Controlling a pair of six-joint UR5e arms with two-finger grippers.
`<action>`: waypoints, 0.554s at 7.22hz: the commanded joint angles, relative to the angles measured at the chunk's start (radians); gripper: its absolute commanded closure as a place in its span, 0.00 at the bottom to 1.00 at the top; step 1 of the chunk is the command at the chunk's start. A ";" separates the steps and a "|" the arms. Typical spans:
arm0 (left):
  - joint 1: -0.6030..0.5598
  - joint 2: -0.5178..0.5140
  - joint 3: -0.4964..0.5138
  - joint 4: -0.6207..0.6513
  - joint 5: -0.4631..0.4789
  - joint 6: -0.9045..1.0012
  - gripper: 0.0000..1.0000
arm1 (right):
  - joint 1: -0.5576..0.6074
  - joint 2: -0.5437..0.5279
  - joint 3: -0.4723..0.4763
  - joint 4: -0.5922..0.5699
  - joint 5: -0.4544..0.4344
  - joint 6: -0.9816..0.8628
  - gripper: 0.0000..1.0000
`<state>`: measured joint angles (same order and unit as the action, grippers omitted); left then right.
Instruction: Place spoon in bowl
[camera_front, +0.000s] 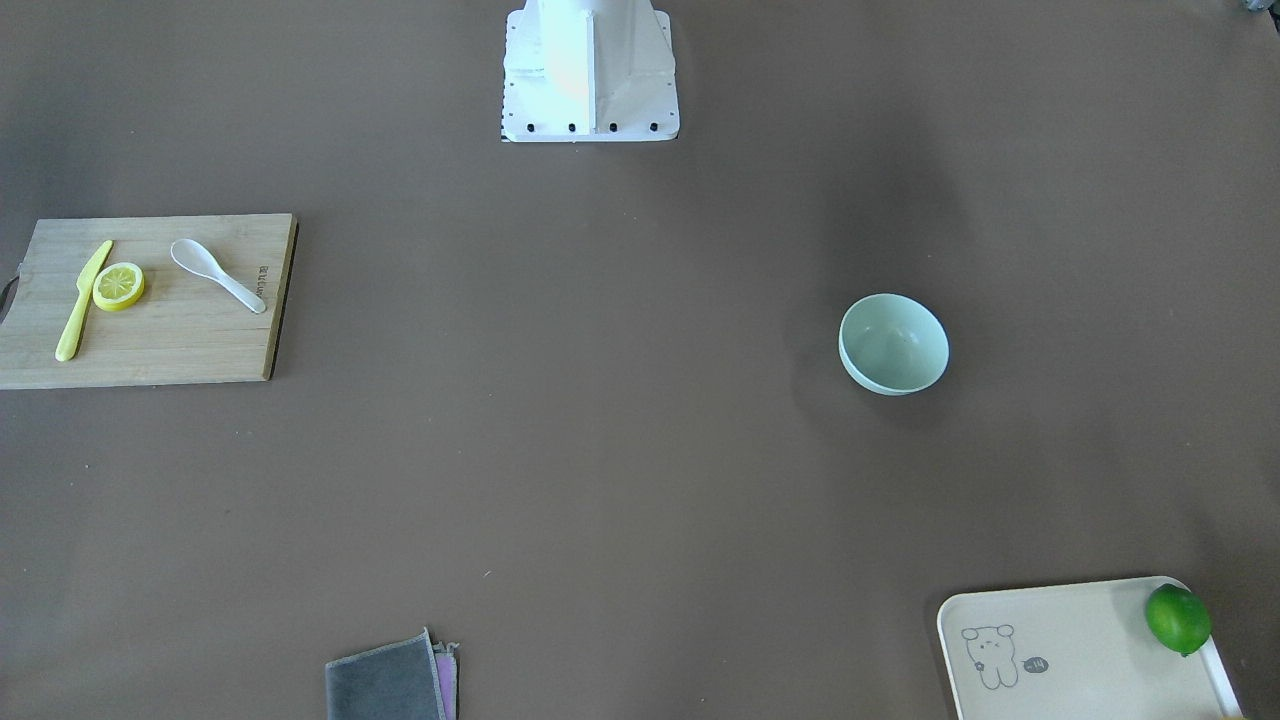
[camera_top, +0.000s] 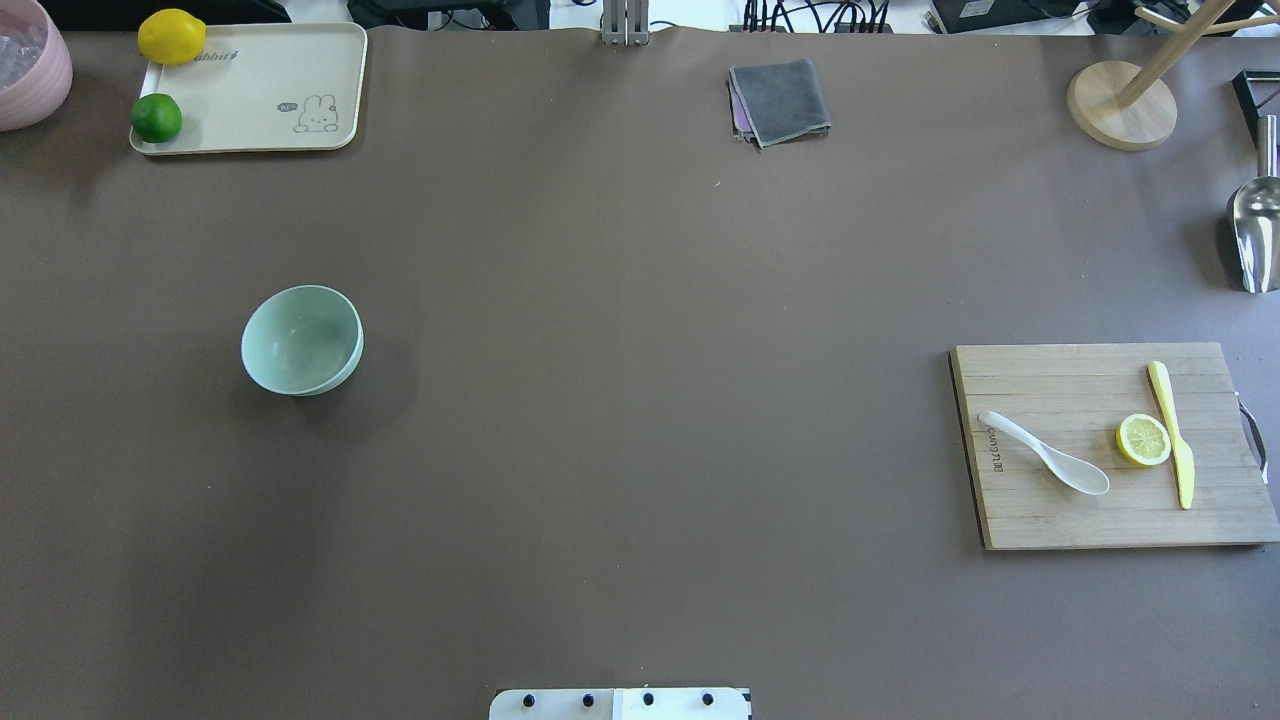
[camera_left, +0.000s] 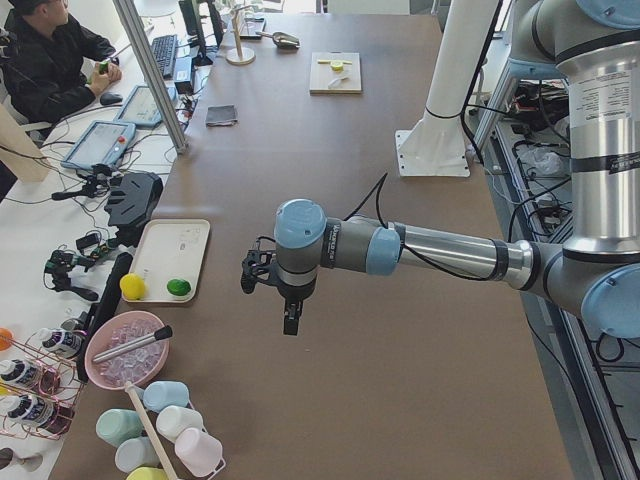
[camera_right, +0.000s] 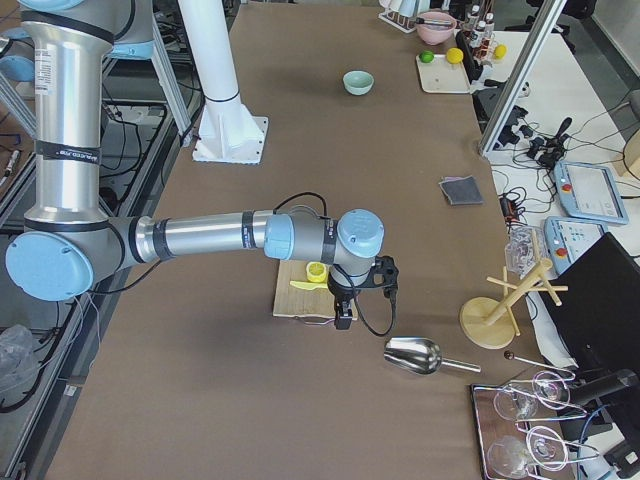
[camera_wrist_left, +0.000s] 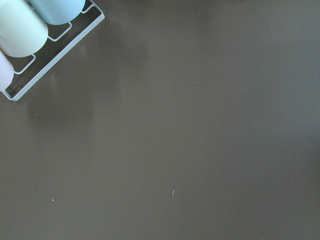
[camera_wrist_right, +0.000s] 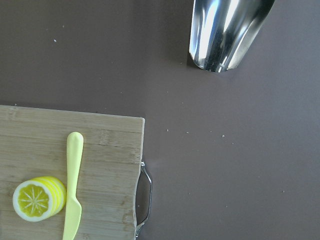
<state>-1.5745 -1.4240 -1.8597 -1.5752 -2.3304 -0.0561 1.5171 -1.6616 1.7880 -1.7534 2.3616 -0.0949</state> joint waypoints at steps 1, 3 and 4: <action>-0.001 -0.004 0.005 0.004 0.002 -0.002 0.02 | 0.000 0.000 0.005 0.000 -0.001 0.001 0.00; -0.004 0.000 0.002 0.004 0.003 -0.002 0.02 | 0.000 0.002 0.005 0.002 -0.001 0.000 0.00; -0.004 0.002 0.002 0.004 0.000 -0.002 0.02 | 0.002 -0.001 0.010 0.002 -0.001 -0.003 0.00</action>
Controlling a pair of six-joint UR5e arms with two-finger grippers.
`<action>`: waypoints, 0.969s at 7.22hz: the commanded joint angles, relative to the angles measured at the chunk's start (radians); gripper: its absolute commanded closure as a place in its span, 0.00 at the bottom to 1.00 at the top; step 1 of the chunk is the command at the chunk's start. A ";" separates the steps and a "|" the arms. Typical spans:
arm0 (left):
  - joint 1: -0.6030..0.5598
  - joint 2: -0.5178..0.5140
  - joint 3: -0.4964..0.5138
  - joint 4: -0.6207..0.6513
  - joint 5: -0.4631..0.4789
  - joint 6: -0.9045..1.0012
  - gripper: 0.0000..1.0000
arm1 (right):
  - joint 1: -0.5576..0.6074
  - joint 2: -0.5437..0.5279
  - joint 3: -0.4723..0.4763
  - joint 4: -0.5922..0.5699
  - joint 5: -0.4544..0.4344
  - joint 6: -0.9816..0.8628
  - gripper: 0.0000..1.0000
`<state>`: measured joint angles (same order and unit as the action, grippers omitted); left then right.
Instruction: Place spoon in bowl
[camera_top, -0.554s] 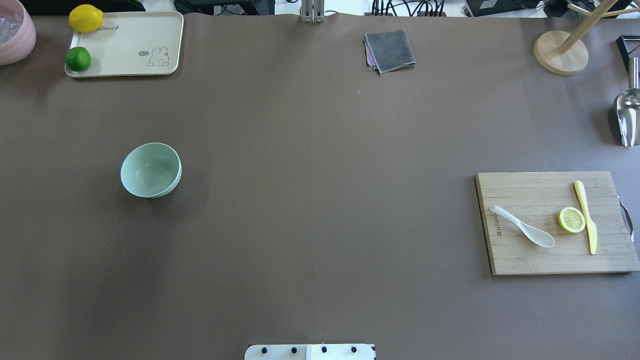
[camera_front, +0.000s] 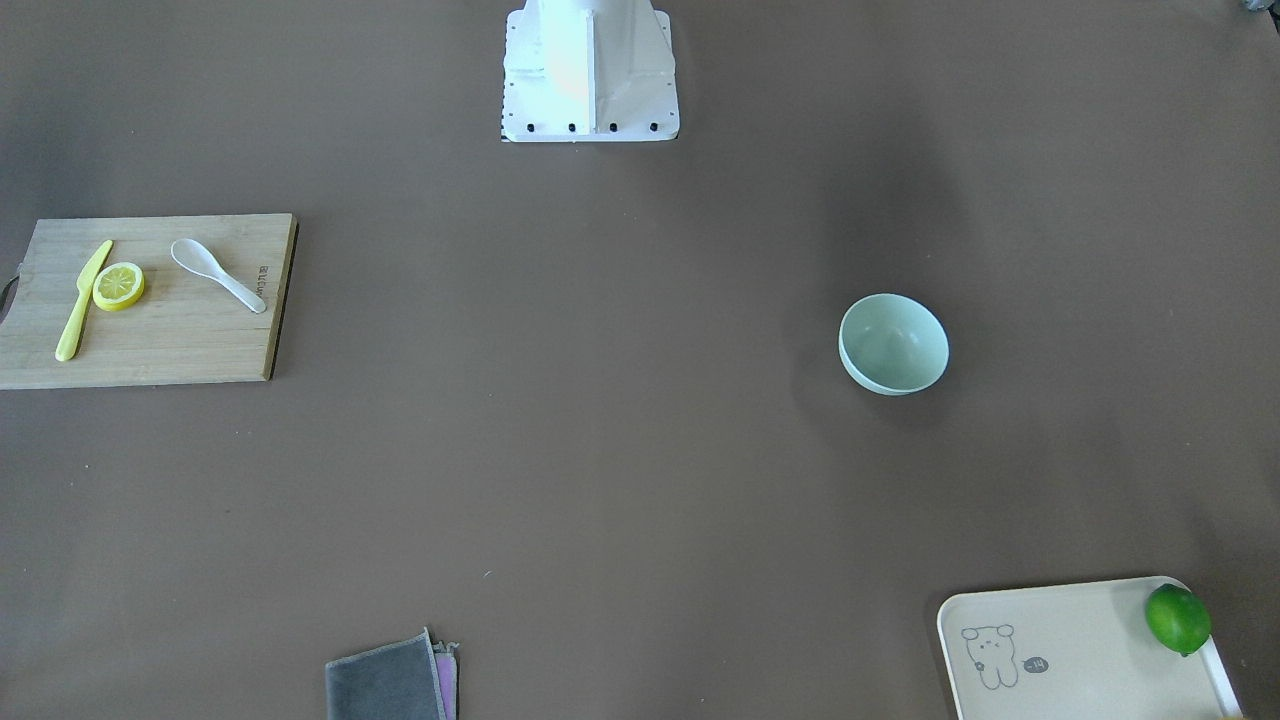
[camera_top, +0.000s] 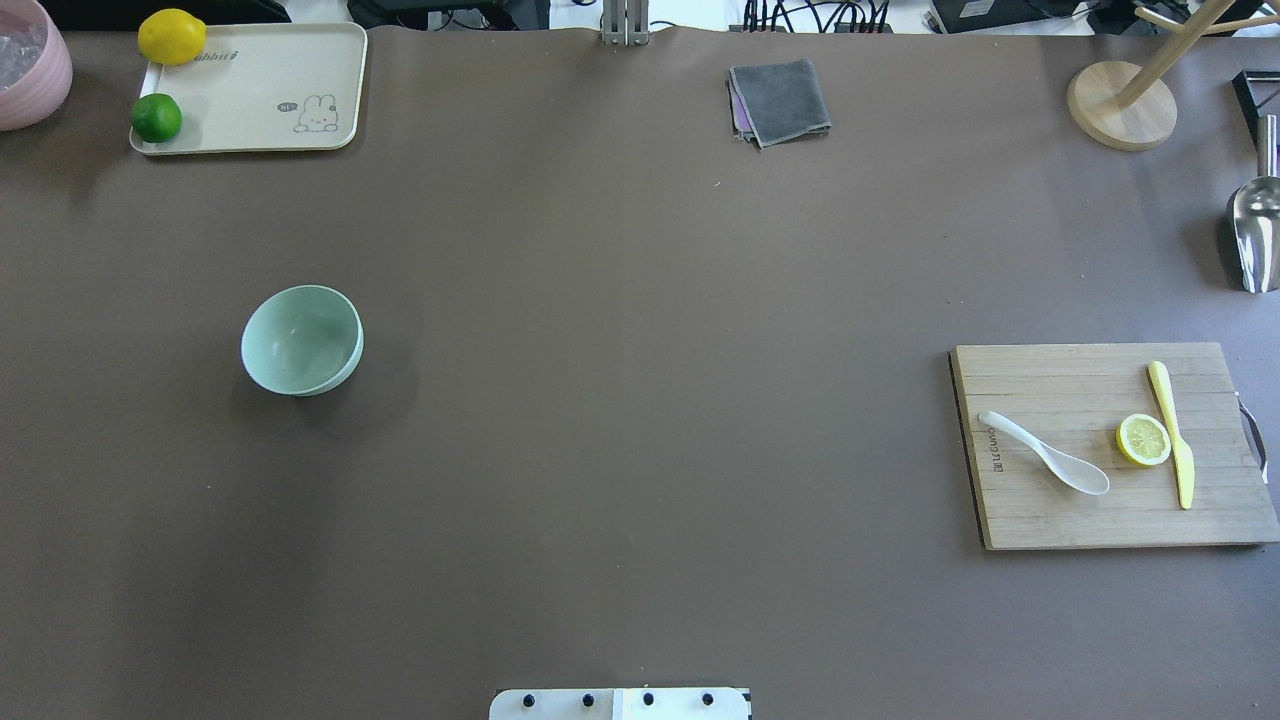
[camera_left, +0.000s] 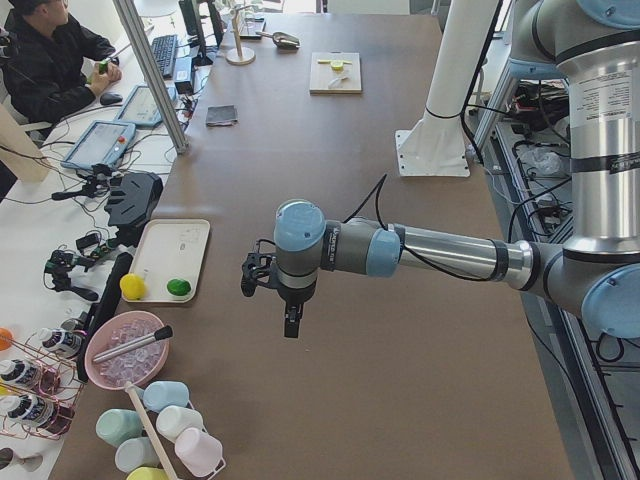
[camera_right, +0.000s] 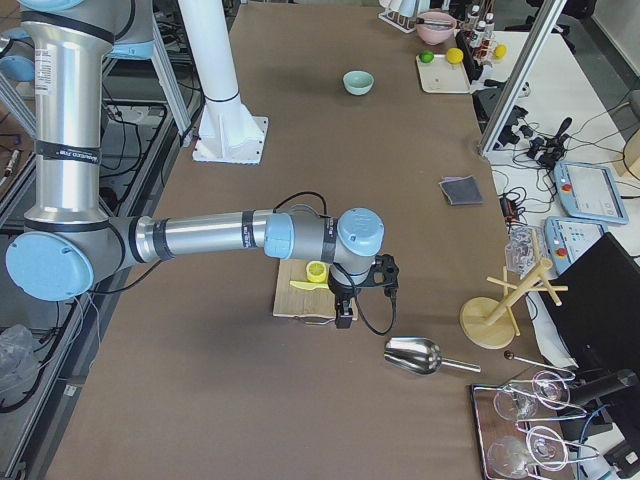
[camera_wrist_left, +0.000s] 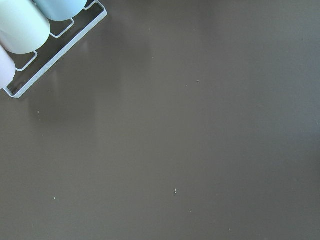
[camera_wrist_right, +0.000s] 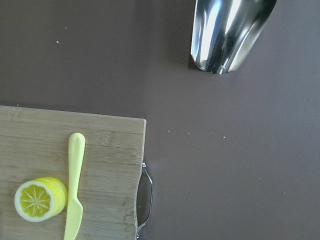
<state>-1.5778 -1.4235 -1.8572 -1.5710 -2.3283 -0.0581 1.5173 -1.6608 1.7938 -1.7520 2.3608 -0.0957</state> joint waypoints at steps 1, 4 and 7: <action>-0.001 0.002 0.003 -0.001 -0.002 0.001 0.02 | 0.001 -0.002 -0.002 0.000 0.021 -0.002 0.00; -0.004 -0.008 0.001 -0.001 -0.002 0.003 0.02 | 0.000 0.003 -0.017 0.072 0.037 0.002 0.00; -0.004 0.000 -0.005 -0.004 -0.003 -0.002 0.02 | 0.000 0.003 -0.024 0.075 0.031 -0.001 0.00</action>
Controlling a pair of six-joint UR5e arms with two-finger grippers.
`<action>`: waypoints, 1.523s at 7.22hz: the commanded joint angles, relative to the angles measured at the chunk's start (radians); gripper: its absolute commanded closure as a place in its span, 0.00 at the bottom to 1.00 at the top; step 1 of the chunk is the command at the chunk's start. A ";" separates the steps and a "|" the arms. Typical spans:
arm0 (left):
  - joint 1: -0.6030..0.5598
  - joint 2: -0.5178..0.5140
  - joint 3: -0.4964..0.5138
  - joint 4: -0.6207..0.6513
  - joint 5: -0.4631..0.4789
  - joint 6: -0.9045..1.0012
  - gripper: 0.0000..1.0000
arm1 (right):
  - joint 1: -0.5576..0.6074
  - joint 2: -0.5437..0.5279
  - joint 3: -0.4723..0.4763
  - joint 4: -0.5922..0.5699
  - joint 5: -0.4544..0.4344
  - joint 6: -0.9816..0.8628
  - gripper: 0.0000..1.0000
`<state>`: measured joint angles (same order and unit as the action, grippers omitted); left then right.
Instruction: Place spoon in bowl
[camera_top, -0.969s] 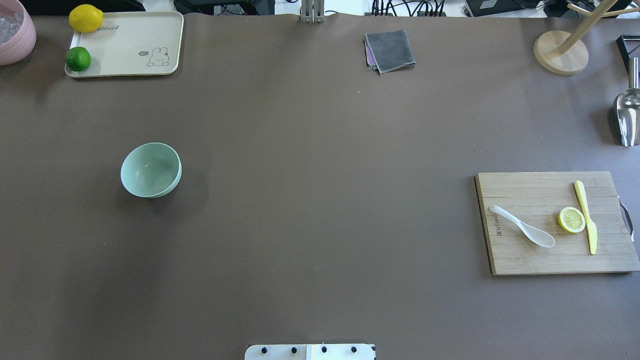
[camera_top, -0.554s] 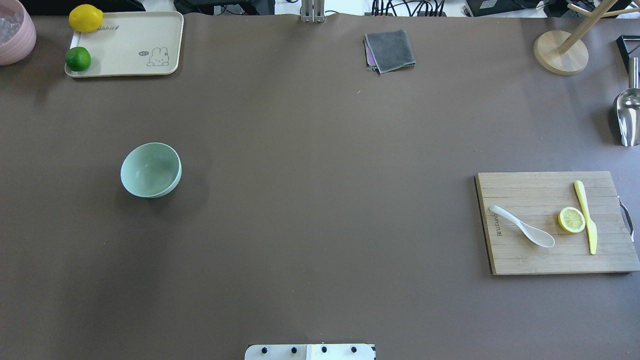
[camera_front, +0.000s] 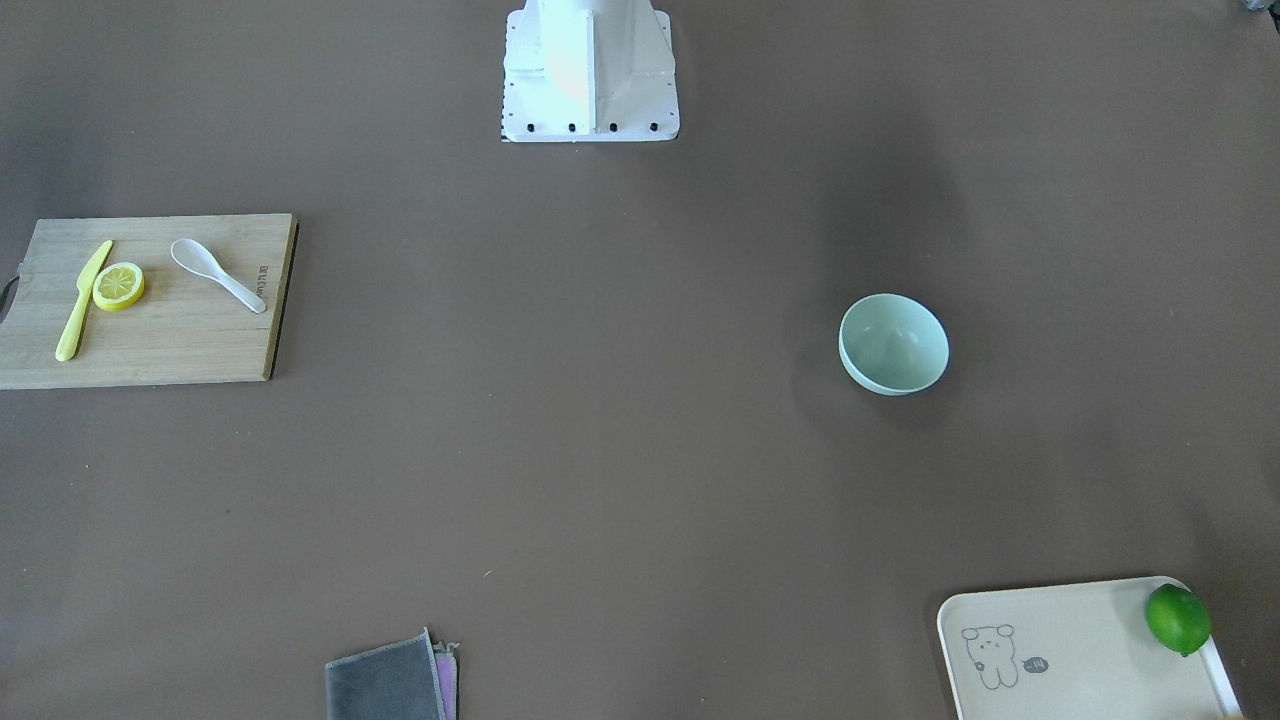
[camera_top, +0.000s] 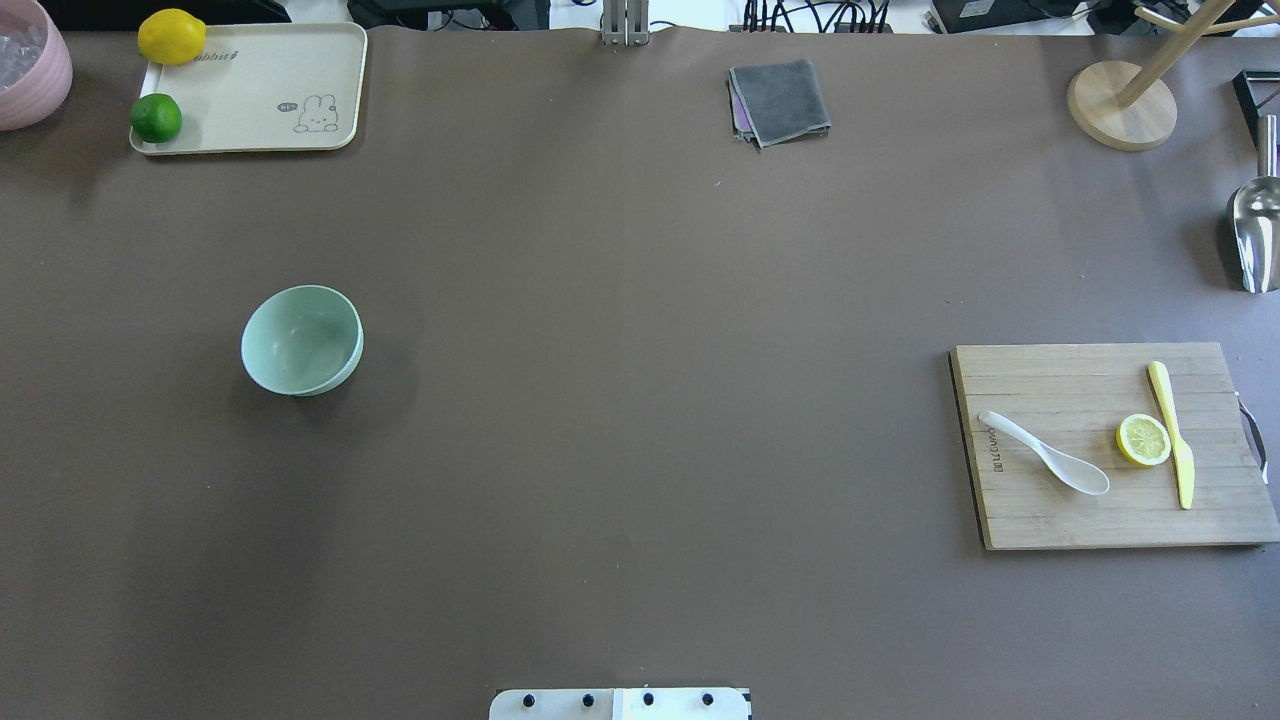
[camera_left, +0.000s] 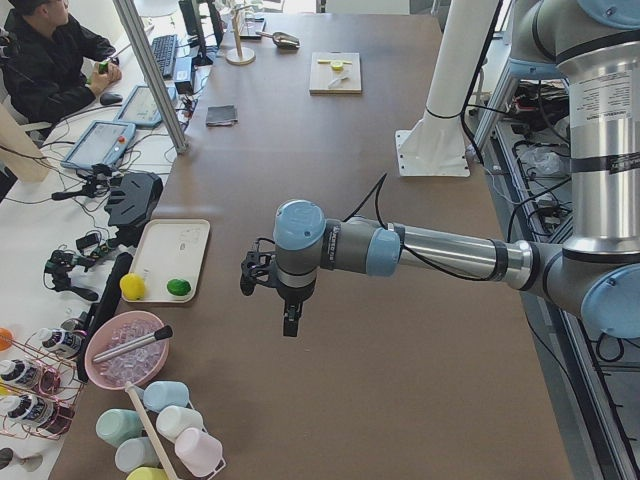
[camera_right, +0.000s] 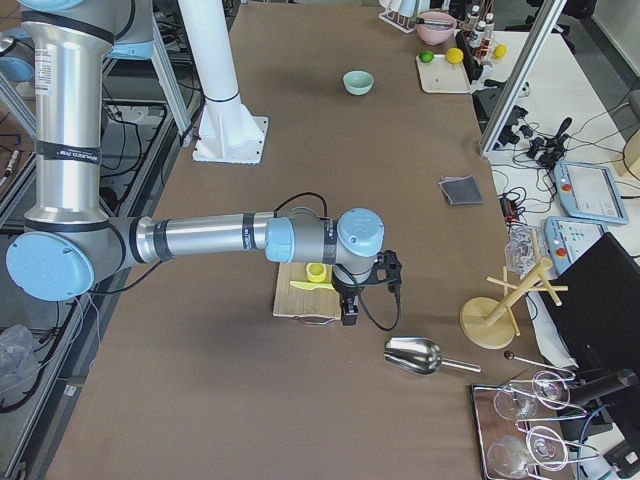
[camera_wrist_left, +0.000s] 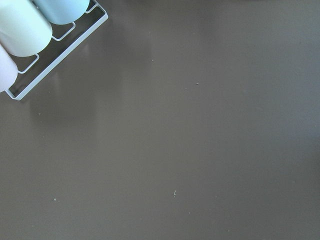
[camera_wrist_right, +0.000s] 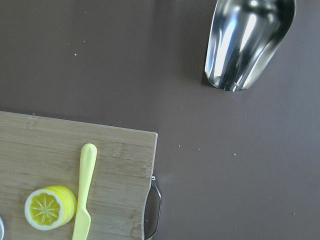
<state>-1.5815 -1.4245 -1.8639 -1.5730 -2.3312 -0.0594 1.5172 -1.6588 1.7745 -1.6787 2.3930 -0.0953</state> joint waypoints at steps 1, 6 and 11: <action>0.000 -0.004 -0.006 0.001 0.000 -0.002 0.02 | 0.000 -0.004 -0.006 0.001 0.003 0.000 0.00; 0.000 -0.024 -0.004 0.008 -0.056 -0.003 0.02 | 0.000 0.001 -0.007 0.002 0.005 0.000 0.00; 0.001 -0.055 -0.014 -0.004 -0.060 0.000 0.02 | 0.000 0.020 -0.009 0.002 0.061 0.000 0.00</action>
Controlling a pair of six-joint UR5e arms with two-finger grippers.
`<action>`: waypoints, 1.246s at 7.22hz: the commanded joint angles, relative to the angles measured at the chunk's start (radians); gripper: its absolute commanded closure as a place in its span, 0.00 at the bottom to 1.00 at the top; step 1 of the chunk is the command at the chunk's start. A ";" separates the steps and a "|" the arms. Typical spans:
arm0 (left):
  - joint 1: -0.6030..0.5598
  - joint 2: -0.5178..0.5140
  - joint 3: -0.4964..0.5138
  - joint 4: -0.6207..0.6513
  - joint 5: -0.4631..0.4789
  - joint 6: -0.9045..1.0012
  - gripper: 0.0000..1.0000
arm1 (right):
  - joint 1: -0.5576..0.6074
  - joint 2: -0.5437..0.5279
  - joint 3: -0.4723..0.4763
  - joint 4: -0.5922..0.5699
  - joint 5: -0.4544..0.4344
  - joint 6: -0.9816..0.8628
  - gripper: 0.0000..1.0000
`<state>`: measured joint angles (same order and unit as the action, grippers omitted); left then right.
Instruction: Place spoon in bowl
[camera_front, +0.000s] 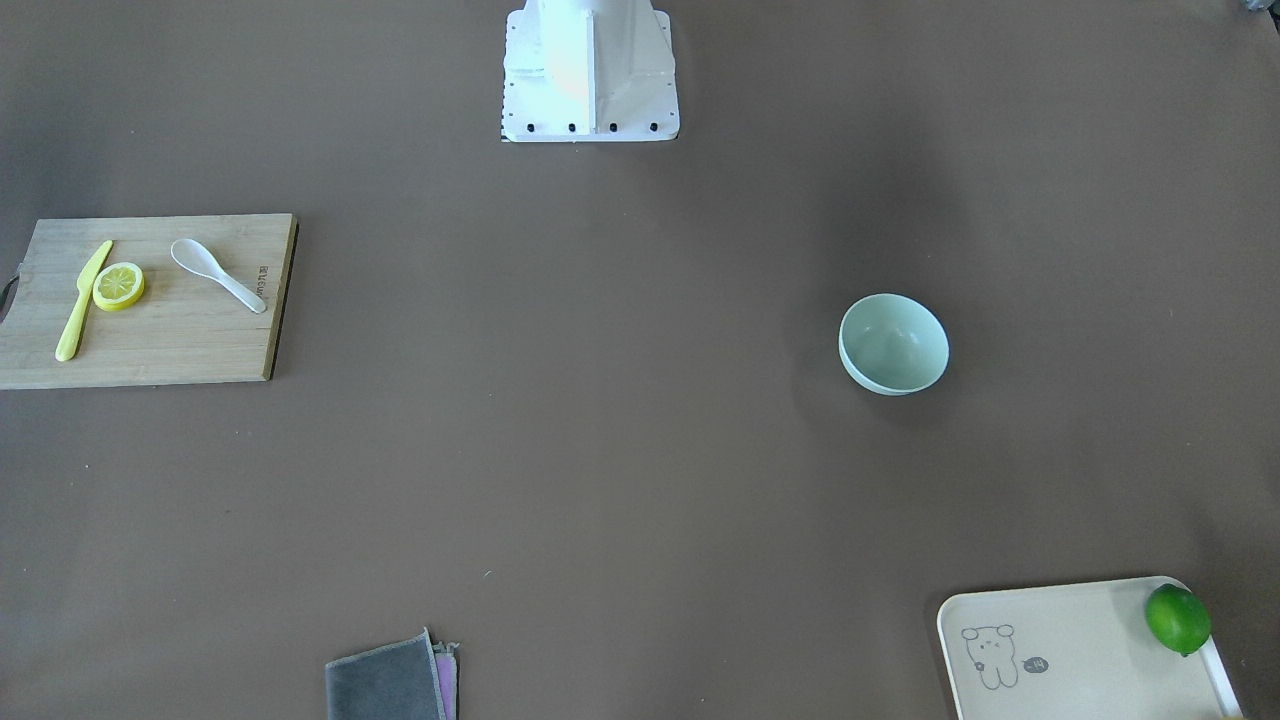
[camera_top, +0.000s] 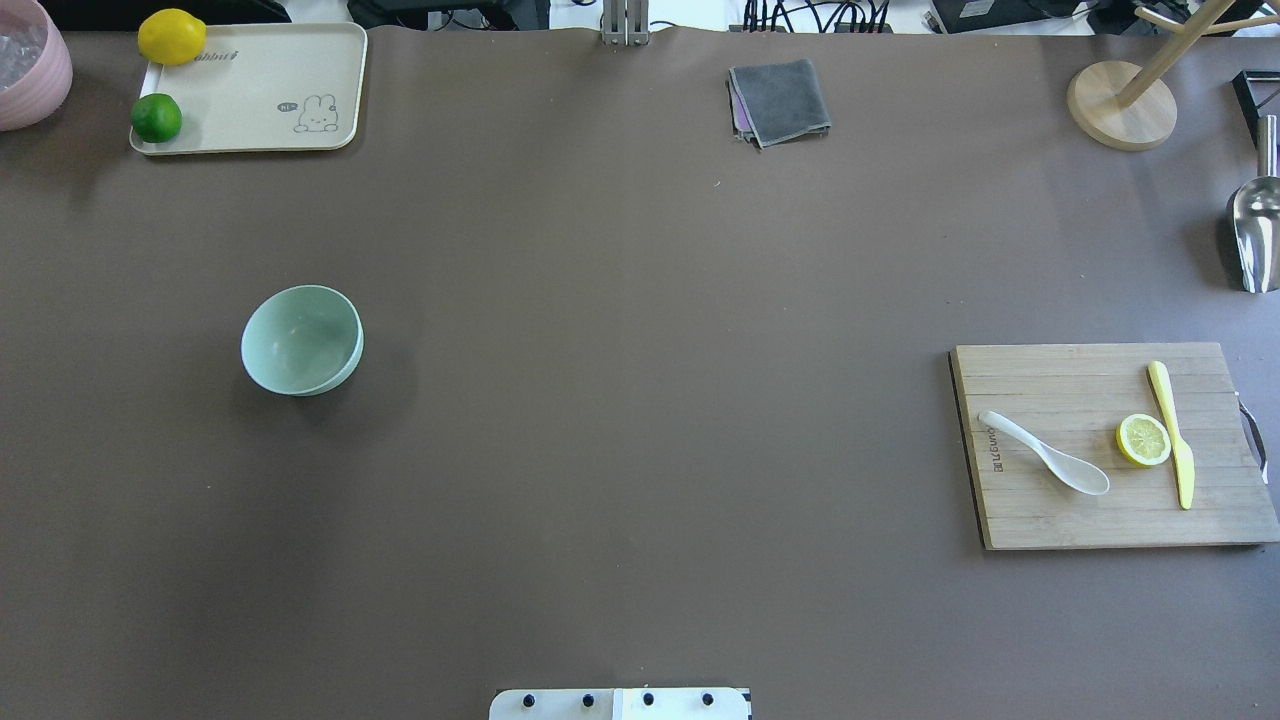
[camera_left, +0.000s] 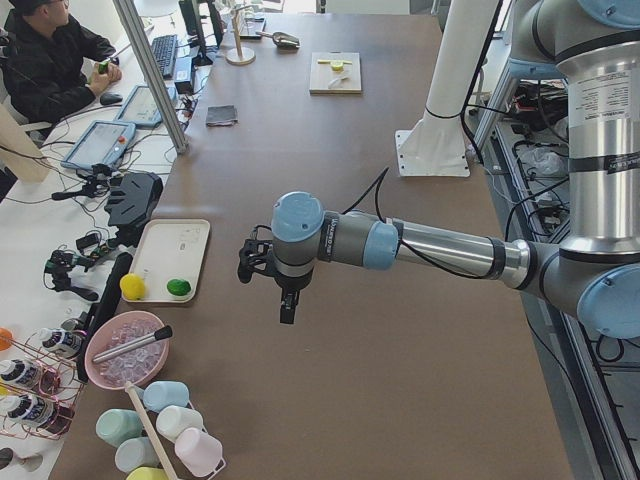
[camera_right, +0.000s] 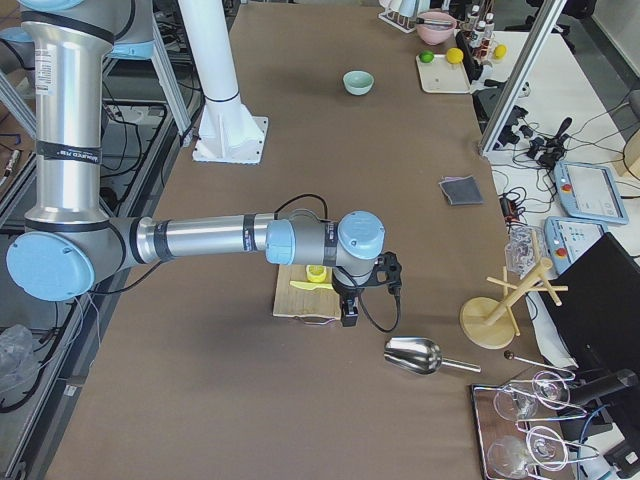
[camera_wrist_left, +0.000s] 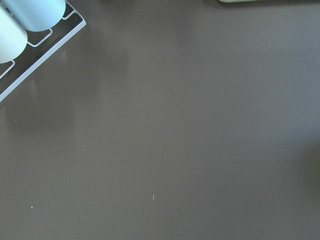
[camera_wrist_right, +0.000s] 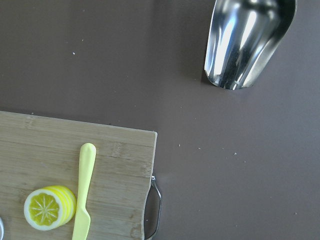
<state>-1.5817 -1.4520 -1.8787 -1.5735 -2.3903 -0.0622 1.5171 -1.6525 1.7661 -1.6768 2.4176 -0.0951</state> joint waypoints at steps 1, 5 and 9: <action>0.008 -0.088 0.022 -0.003 -0.001 0.002 0.02 | -0.009 0.051 -0.007 0.002 0.032 -0.002 0.00; 0.163 -0.230 0.140 -0.193 -0.083 -0.349 0.02 | -0.105 0.161 -0.011 0.015 0.041 0.000 0.00; 0.502 -0.201 0.168 -0.636 0.129 -0.799 0.02 | -0.218 0.152 -0.013 0.290 0.046 0.101 0.00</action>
<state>-1.2180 -1.6500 -1.7251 -2.1058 -2.3777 -0.7184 1.3198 -1.4993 1.7512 -1.4369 2.4592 -0.0177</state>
